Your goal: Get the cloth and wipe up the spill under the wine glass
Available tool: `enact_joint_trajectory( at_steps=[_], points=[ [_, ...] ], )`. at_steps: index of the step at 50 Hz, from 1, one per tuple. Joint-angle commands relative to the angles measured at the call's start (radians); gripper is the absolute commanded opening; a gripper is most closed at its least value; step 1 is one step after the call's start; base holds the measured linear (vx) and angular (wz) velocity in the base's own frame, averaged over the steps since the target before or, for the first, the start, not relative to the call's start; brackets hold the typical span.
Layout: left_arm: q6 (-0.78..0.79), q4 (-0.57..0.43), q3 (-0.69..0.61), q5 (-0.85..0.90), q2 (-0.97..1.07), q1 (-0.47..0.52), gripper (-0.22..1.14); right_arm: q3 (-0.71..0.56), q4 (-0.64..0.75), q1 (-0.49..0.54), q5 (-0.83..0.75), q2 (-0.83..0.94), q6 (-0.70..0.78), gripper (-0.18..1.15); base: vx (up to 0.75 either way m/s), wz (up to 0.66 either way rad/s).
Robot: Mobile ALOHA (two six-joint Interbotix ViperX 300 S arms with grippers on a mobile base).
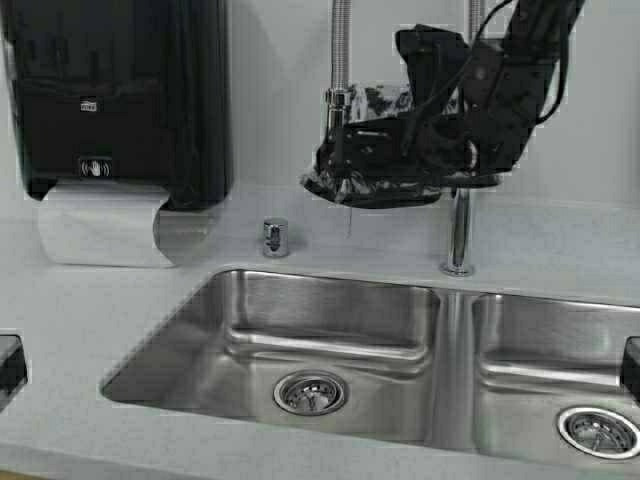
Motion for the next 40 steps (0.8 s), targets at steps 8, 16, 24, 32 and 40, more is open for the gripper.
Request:
enact_joint_trajectory(
  at_steps=[8, 16, 24, 32, 40],
  points=[
    [0.0, 0.0, -0.008, -0.005, -0.014, 0.002, 0.03, -0.071, 0.075, -0.003, -0.017, 0.029, -0.008, 0.99, 0.1, 0.03],
    [0.0, 0.0, -0.006, -0.002, -0.015, 0.002, 0.03, -0.092, 0.083, -0.014, -0.017, 0.055, -0.008, 0.99, 0.09, 0.01],
    [0.0, 0.0, -0.005, 0.0, -0.015, 0.002, 0.03, -0.092, 0.084, -0.021, -0.017, 0.063, -0.008, 0.98, 0.08, 0.0],
    [-0.002, -0.002, -0.003, 0.0, -0.015, 0.002, 0.03, -0.094, 0.083, -0.021, -0.017, 0.066, -0.009, 0.86, 0.06, 0.0],
    [0.0, 0.0, -0.003, 0.0, -0.015, 0.002, 0.03, -0.091, 0.083, -0.021, -0.017, 0.066, -0.012, 0.42, 0.03, 0.01]
  ],
)
